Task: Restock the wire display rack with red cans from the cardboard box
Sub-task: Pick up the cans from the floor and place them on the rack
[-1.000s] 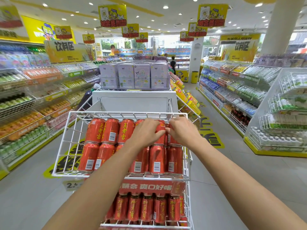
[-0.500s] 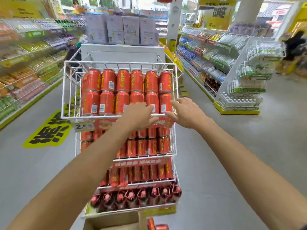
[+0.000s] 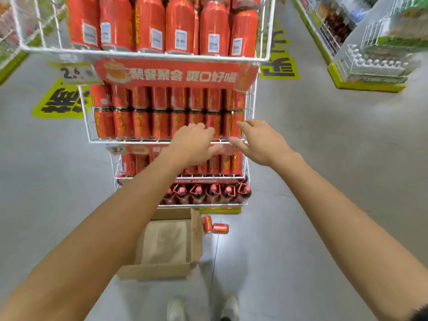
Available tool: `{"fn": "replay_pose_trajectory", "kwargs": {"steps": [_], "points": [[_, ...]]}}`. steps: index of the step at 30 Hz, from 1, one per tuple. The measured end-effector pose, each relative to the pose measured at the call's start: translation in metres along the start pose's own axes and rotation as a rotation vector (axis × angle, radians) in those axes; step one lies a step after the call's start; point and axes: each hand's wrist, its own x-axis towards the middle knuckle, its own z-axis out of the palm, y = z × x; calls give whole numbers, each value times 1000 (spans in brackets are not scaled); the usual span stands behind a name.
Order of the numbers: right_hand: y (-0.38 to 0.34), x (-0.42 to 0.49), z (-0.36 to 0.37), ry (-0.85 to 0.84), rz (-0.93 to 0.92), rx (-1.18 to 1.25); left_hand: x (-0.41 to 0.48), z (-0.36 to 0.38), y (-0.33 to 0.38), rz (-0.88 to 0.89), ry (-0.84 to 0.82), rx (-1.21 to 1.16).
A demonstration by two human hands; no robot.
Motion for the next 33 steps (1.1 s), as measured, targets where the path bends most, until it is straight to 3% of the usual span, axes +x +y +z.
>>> {"fn": "replay_pose_trajectory", "kwargs": {"steps": [10,17,26,33], "points": [[91,-22,310,-341,82,63,13,313,45,-68,-390,-165],[144,-42,541,-513,136,47,21,554,70,-98,-531,-252],[205,1,758,-502,145,27,87,786,53,-265,-443,-375],[224,35,876,-482,112,20,120,887,26,-473,-248,-454]]}}
